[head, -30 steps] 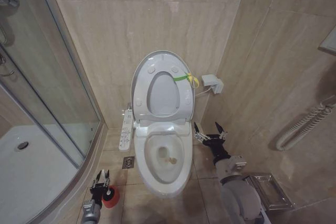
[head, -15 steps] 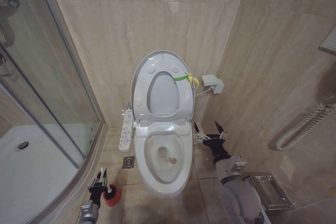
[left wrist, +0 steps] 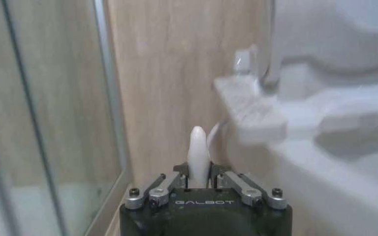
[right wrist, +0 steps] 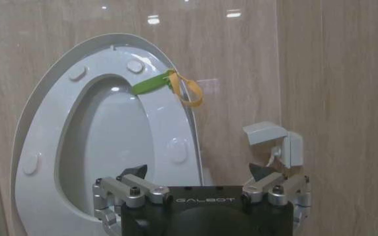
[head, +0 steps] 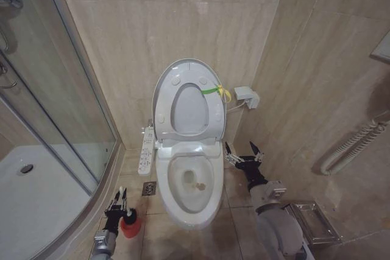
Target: Open the toilet lid, clean the toilet bowl with a toilet brush, close the toilet lid, and flush.
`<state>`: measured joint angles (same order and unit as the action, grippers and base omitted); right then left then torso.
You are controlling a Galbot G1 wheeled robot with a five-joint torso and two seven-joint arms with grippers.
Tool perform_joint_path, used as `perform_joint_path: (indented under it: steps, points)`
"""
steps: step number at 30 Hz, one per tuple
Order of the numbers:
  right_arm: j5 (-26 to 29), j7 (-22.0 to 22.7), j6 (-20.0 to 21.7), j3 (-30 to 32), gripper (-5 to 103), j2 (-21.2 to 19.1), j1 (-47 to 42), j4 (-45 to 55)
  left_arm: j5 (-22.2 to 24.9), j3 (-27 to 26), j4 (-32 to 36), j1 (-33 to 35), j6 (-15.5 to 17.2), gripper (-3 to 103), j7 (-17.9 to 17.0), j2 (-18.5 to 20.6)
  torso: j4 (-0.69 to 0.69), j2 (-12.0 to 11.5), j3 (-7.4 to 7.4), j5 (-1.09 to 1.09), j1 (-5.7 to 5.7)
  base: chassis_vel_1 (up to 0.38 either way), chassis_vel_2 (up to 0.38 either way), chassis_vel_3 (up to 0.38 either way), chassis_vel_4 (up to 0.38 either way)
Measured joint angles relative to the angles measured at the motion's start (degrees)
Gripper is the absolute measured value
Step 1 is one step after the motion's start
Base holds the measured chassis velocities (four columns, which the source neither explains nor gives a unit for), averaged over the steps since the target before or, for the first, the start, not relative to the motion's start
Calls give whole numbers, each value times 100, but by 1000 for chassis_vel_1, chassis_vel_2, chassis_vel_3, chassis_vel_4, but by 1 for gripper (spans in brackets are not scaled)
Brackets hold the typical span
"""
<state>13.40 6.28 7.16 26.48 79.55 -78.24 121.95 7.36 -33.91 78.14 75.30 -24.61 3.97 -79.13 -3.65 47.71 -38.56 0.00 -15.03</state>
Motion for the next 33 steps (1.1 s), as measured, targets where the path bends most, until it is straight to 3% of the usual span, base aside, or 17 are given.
perform_joint_path:
  steps: [12,22,33]
  points:
    - [0,0,0,0,100,0,0,0,101,197,1962,1187,46,21,109,197,1,0,0,0,0,0,0,0,0]
    - [0,0,0,0,100,0,0,0,-94,398,3644,2208,0,21,131,352,0,0,0,0,0,0,0,0,0]
    - [0,0,0,0,100,0,1,0,-242,470,4885,2574,197,21,156,538,0,0,0,0,0,0,0,0,0]
